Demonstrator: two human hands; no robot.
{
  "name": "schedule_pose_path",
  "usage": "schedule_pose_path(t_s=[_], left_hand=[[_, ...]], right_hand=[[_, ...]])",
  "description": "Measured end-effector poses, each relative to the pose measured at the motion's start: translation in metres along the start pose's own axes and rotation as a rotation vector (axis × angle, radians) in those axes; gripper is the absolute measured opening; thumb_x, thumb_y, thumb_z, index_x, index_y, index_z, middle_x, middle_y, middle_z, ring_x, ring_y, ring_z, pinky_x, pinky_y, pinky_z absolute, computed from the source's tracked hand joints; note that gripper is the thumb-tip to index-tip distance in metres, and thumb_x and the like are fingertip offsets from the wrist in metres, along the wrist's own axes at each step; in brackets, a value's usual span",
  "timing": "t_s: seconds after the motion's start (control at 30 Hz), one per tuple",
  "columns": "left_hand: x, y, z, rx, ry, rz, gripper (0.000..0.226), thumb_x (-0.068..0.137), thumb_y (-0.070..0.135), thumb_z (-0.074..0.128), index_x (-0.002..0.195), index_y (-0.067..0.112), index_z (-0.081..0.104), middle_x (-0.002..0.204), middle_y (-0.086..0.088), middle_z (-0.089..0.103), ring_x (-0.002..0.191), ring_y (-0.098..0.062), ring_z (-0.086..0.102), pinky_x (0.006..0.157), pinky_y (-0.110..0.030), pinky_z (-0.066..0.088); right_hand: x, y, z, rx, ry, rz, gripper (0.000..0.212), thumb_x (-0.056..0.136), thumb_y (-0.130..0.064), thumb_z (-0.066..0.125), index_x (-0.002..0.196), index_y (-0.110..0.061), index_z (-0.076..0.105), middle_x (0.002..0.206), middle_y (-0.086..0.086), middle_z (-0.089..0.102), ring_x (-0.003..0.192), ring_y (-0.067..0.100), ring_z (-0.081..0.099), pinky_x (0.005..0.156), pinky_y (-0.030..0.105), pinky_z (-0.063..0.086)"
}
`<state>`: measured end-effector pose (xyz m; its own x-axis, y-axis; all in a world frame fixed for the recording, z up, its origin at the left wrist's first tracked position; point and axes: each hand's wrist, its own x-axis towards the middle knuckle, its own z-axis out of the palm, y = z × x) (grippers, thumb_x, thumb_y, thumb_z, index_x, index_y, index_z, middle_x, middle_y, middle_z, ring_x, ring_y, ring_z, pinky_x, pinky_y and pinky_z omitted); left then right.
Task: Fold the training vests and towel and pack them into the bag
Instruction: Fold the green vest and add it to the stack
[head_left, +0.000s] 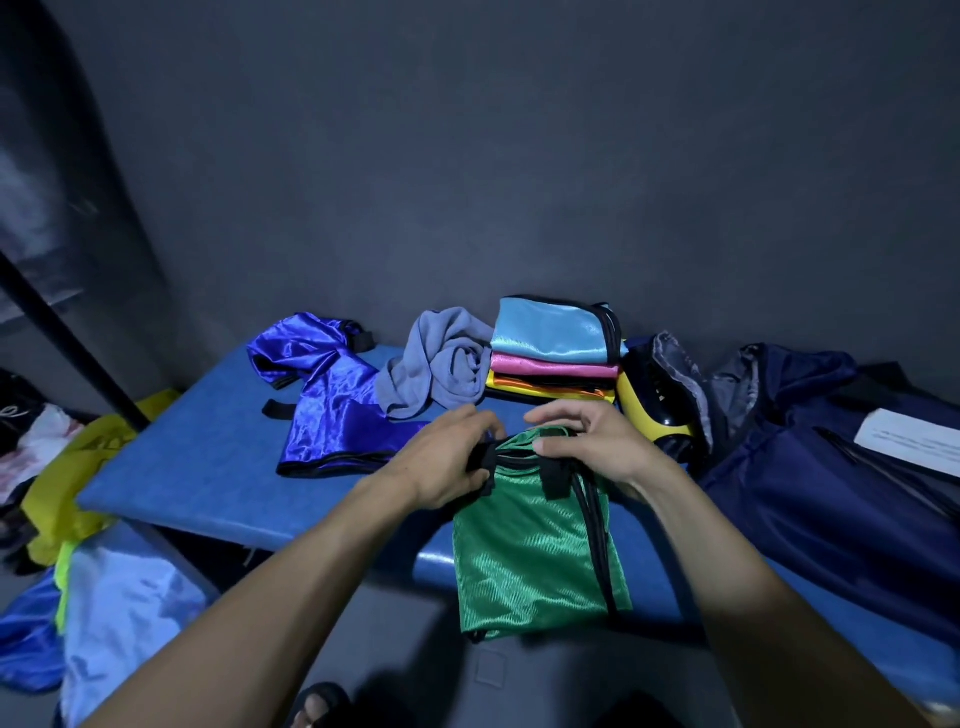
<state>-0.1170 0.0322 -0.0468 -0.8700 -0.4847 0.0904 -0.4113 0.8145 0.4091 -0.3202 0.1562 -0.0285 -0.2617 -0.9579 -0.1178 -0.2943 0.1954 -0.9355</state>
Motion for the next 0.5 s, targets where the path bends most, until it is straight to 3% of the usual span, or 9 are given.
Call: schedule_pose_path(t_s=[0.13, 0.2, 0.3, 0.37, 0.43, 0.5], left_hand=[[-0.004, 0.008, 0.001, -0.008, 0.016, 0.044, 0.05, 0.08, 0.014, 0.071, 0.117, 0.036, 0.045, 0.108, 0.005, 0.046, 0.102, -0.02, 0.048, 0.083, -0.044, 0.051], [-0.005, 0.013, 0.003, -0.008, 0.029, 0.06, 0.055, 0.08, 0.009, 0.068, 0.122, 0.035, 0.045, 0.111, 0.003, 0.047, 0.104, -0.021, 0.049, 0.084, -0.043, 0.05], [-0.005, 0.013, 0.006, -0.022, 0.021, 0.007, 0.067, 0.083, 0.01, 0.068, 0.142, 0.028, 0.042, 0.125, -0.002, 0.049, 0.117, -0.021, 0.048, 0.096, -0.036, 0.046], [-0.004, 0.009, 0.006, -0.053, 0.0, -0.048, 0.061, 0.086, 0.016, 0.069, 0.142, 0.024, 0.046, 0.128, -0.002, 0.049, 0.121, -0.022, 0.05, 0.1, -0.034, 0.044], [-0.003, 0.004, 0.004, -0.061, -0.021, -0.083, 0.055, 0.09, 0.022, 0.071, 0.14, 0.02, 0.05, 0.133, -0.003, 0.052, 0.123, -0.024, 0.053, 0.101, -0.03, 0.042], [-0.003, 0.001, 0.0, -0.047, -0.047, -0.101, 0.05, 0.092, 0.027, 0.072, 0.138, 0.016, 0.053, 0.134, -0.004, 0.058, 0.122, -0.024, 0.055, 0.099, -0.031, 0.043]], right_hand=[[-0.011, -0.003, -0.009, -0.188, -0.057, -0.004, 0.016, 0.079, -0.032, 0.088, 0.09, -0.026, 0.078, 0.107, -0.008, 0.076, 0.111, 0.01, 0.065, 0.099, 0.032, 0.043], [-0.017, -0.002, -0.012, -0.196, -0.077, 0.0, 0.02, 0.079, -0.038, 0.087, 0.09, -0.024, 0.078, 0.106, -0.006, 0.076, 0.108, 0.012, 0.066, 0.102, 0.034, 0.044], [-0.025, 0.001, -0.016, -0.177, -0.093, -0.018, 0.032, 0.081, -0.027, 0.087, 0.11, -0.025, 0.072, 0.112, -0.006, 0.071, 0.105, 0.002, 0.064, 0.097, 0.02, 0.045], [-0.029, 0.004, -0.017, -0.188, -0.075, -0.015, 0.048, 0.085, -0.023, 0.084, 0.127, -0.029, 0.061, 0.114, -0.005, 0.063, 0.102, -0.001, 0.061, 0.091, 0.013, 0.043], [-0.029, 0.008, -0.015, -0.238, -0.035, -0.005, 0.046, 0.088, -0.024, 0.081, 0.129, -0.029, 0.06, 0.106, -0.009, 0.056, 0.094, 0.0, 0.057, 0.092, 0.022, 0.041], [-0.028, 0.011, -0.013, -0.305, -0.009, 0.008, 0.038, 0.088, -0.025, 0.081, 0.121, -0.028, 0.064, 0.107, -0.013, 0.06, 0.101, 0.004, 0.059, 0.097, 0.032, 0.045]])
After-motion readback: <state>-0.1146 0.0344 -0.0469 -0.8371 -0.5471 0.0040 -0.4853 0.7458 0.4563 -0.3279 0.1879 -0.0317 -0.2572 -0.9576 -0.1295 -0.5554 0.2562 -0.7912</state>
